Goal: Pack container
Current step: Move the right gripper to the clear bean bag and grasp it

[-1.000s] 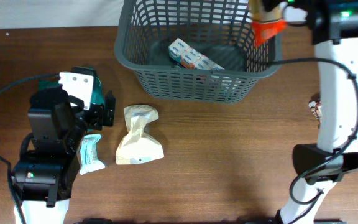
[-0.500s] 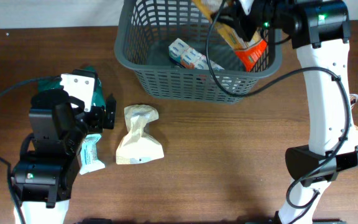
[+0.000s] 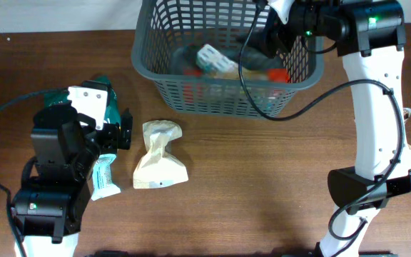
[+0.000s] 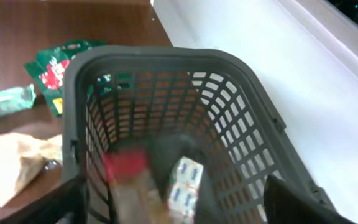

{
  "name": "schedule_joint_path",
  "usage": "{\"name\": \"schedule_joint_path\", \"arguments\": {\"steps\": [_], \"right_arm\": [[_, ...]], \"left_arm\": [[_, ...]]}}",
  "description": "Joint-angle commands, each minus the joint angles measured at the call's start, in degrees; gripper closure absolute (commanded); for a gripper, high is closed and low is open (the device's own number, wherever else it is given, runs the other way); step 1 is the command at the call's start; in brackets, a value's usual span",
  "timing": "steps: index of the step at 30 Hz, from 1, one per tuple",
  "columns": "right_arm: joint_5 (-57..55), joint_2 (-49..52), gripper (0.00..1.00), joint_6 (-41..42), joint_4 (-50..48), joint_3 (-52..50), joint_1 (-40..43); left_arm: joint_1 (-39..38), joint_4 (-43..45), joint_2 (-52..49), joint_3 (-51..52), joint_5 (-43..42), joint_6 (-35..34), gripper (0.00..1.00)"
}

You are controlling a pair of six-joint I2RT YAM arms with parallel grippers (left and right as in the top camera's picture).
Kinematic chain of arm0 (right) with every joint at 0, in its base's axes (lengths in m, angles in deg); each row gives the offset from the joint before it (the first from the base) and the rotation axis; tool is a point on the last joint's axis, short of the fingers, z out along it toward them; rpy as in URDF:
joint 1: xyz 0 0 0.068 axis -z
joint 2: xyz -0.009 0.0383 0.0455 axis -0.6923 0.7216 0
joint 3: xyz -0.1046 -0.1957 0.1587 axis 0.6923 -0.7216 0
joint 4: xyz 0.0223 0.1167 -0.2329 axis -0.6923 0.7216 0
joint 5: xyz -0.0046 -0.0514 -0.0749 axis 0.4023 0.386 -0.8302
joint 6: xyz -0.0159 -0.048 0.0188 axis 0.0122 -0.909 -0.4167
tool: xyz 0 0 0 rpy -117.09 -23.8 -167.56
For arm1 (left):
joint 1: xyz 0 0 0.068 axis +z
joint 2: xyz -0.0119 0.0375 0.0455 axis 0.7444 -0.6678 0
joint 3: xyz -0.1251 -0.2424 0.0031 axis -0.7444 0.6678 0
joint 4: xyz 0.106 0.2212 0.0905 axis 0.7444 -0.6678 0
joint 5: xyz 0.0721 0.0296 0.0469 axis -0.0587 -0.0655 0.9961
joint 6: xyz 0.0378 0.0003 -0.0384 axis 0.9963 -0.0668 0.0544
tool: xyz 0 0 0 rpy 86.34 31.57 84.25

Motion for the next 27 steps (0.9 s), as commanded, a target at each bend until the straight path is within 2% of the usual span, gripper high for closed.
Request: {"name": "schedule_joint_path", "arguments": {"steps": [1,4,6,11,18,27], "right_arm": [[1.64,-1.51,0.10,-0.28,0.00,1.18,0.02],[1.33,-1.51,0.08,-0.26,-0.13,1.20,0.04],[-2.21,-1.53,0.00,2.21,-1.42,1.33,0.04],[-23.98,-1.75,0.01,23.96,-8.55,3.32,1.88],[-34.47,-1.86,0.01,40.17,-5.44,8.02,11.91],[-35.95,-0.09,0.00,39.82,11.72,6.67,27.04]], "left_arm": [[-0.11,0.17,0.57,-0.61,-0.87,0.50,0.01],[-0.11,0.17,0.57,-0.61,-0.87,0.52,0.01],[-0.11,0.17,0.57,-0.61,-0.87,0.52,0.01],[-0.11,0.17,0.57,-0.61,-0.85,0.52,0.01],[-0.11,0.13,0.57,-0.61,-0.81,0.55,0.01],[-0.11,0.15,0.50,-0.61,0.02,0.57,0.01]]}}
